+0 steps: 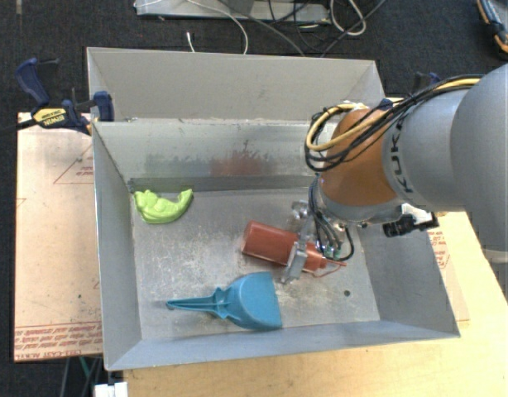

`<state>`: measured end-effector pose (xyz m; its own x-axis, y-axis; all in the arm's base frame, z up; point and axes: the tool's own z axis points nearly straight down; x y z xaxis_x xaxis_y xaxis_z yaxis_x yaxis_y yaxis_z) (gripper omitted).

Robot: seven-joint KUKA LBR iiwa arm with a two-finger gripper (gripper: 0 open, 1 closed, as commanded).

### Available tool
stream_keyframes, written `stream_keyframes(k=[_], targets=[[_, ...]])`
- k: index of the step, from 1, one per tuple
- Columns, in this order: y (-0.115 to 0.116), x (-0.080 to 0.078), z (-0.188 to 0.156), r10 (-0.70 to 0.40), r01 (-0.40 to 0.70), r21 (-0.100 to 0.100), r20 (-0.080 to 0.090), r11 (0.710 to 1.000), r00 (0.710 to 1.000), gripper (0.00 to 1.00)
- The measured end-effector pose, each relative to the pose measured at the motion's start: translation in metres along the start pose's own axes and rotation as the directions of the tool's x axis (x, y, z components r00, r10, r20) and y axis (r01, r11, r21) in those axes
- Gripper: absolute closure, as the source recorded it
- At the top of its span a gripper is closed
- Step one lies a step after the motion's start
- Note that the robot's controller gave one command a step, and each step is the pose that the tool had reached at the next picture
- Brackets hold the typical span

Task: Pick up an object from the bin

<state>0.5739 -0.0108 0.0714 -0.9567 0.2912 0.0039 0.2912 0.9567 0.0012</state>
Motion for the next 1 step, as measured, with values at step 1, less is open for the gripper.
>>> stream_keyframes(k=[1], targets=[[0.0242, 0.0081, 0.001, 0.12, -0.119, -0.009, 0.021, 0.993, 0.993, 0.0]])
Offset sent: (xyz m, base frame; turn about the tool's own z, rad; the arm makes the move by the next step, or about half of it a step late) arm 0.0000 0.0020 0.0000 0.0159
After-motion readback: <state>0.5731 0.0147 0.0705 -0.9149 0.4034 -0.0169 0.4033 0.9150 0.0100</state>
